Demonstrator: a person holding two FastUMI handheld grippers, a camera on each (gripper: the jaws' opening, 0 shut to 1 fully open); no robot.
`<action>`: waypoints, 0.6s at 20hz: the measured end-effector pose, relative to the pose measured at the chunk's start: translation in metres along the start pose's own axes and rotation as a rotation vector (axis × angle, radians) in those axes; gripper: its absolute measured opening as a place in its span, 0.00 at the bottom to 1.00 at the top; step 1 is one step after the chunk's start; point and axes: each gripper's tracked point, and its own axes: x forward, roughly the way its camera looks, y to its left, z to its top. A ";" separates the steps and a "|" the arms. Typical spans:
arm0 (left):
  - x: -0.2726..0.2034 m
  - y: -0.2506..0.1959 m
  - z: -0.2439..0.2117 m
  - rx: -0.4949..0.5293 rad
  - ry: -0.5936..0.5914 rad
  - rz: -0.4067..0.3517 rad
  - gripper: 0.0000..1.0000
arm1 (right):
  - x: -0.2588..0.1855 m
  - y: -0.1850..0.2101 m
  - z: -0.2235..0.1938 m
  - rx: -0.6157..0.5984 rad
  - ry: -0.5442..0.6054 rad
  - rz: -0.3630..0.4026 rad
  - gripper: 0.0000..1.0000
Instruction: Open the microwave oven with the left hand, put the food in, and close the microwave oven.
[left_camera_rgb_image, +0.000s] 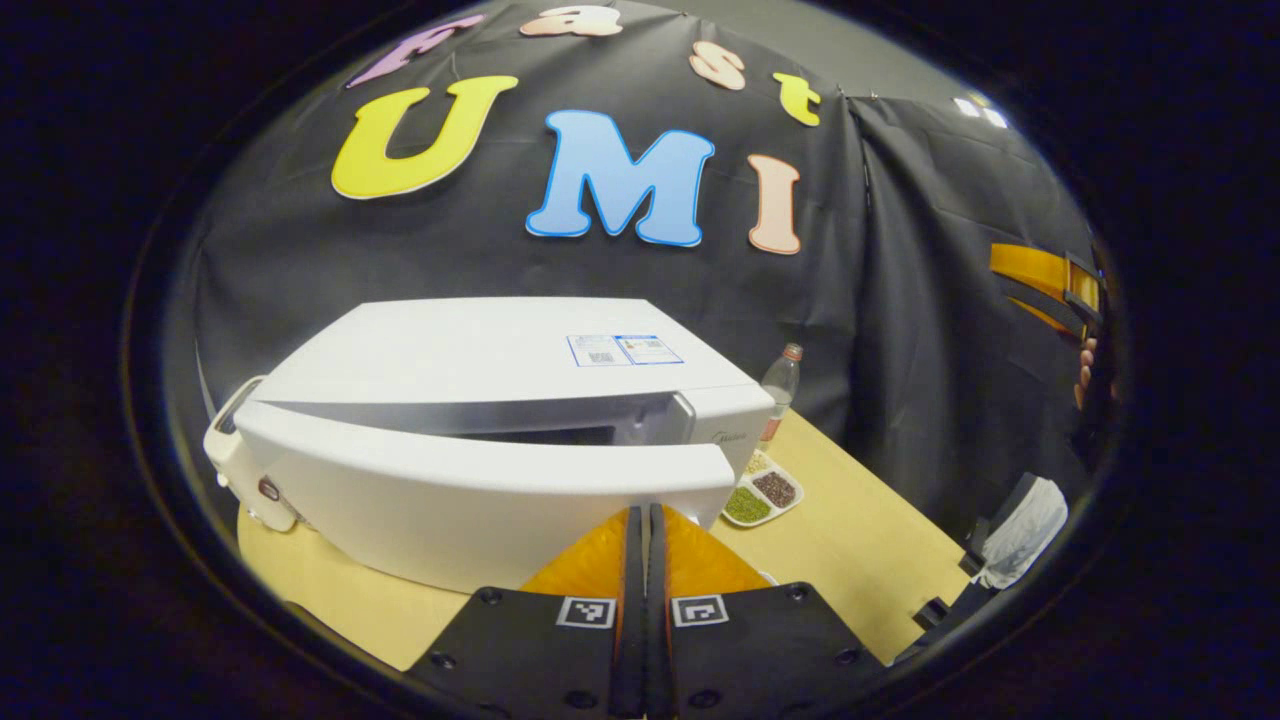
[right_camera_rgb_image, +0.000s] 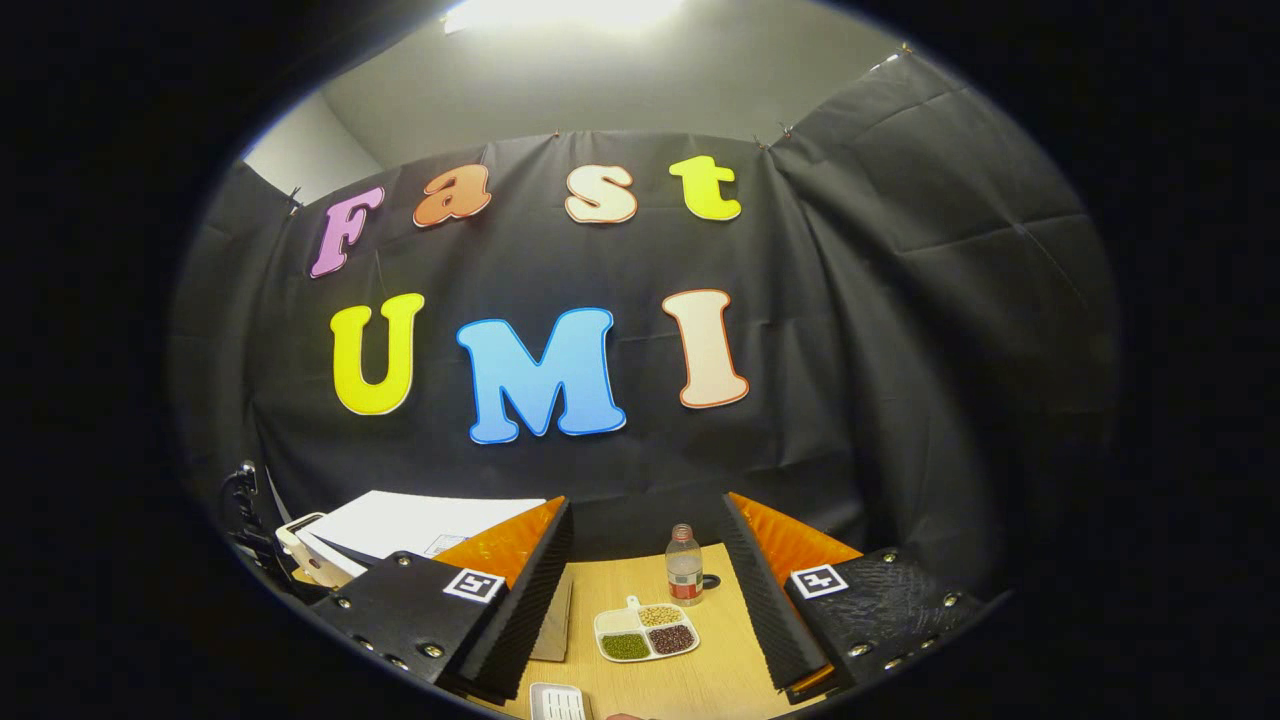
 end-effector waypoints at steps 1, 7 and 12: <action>0.005 0.001 0.003 -0.001 -0.002 0.003 0.06 | 0.002 -0.002 0.000 0.000 0.001 -0.001 0.89; 0.029 0.009 0.009 0.014 -0.006 0.022 0.07 | 0.009 -0.008 -0.002 -0.004 0.007 -0.018 0.89; 0.037 0.009 0.007 -0.002 0.016 0.006 0.06 | 0.010 -0.011 0.001 -0.014 0.007 -0.032 0.88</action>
